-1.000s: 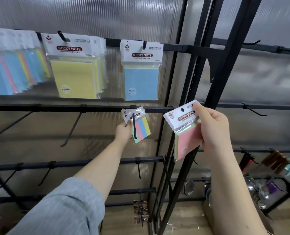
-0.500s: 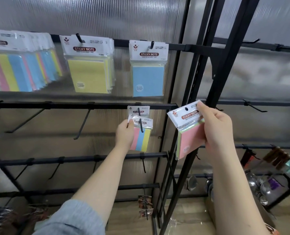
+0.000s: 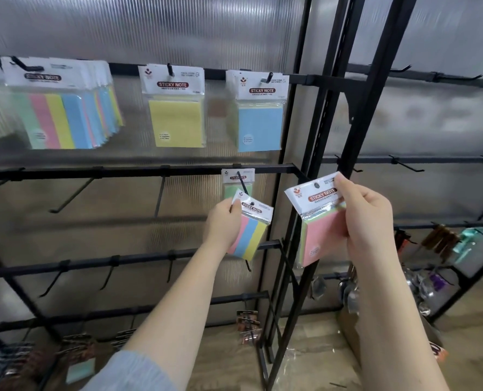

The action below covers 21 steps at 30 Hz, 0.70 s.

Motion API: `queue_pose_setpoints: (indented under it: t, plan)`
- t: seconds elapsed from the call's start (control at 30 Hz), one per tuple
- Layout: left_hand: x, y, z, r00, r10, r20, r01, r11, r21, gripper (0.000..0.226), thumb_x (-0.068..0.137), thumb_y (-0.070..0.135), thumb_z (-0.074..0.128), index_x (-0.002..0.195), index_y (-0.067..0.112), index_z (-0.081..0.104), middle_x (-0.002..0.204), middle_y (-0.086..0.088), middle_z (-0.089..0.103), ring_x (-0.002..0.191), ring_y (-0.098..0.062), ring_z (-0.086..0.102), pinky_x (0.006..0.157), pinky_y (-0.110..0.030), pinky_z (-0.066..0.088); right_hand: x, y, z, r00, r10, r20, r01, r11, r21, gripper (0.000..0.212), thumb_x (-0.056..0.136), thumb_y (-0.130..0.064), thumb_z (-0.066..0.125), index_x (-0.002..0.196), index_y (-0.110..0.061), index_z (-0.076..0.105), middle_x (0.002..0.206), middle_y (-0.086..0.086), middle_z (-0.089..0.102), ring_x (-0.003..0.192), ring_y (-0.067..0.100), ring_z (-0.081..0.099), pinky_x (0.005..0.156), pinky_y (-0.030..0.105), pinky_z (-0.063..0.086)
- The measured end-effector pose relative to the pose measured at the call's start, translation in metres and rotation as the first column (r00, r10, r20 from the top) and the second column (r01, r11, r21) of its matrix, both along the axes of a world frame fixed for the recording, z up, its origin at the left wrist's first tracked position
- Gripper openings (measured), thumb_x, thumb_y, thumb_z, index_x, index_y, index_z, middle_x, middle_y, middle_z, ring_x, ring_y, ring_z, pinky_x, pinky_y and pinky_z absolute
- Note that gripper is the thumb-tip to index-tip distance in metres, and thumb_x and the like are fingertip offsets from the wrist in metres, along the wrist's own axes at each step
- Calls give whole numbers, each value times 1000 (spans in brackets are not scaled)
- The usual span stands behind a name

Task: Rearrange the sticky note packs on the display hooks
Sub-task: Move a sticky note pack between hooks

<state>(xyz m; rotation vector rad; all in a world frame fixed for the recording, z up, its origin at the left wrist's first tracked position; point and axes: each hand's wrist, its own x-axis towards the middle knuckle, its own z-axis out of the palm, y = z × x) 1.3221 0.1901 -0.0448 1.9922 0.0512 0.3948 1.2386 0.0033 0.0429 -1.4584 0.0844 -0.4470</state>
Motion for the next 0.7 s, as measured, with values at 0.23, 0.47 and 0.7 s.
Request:
queue_pose_setpoints:
  t: [0.23,0.47,0.7]
  plan:
    - [-27,9,10,999,-17,27,17,1000,0,39,100,24,34,63,15,33,59,2,41,53,-10,34,50,-24,24,-23,11,-3,1000,-6,-8,6,999,-43,38,90,-38,60,55,-22,67,66,-3,67,71,16,55,71,32,39]
    - [-58,52,11,993,114,13,-114,992,49,38,100,27,32,65,13,36,64,-2,49,55,-12,39,52,-24,27,-46,27,-5,1000,-7,-5,7,999,-47,40,90,-41,58,54,-27,68,61,-10,67,62,6,54,63,26,38]
    - [-104,102,4,975,217,-37,-209,965,158,37,101,32,30,70,15,42,68,5,51,53,-7,44,47,-20,27,-71,67,-9,1000,23,-5,-23,1000,-15,41,90,-41,59,52,-28,67,59,-10,65,61,8,53,62,26,36]
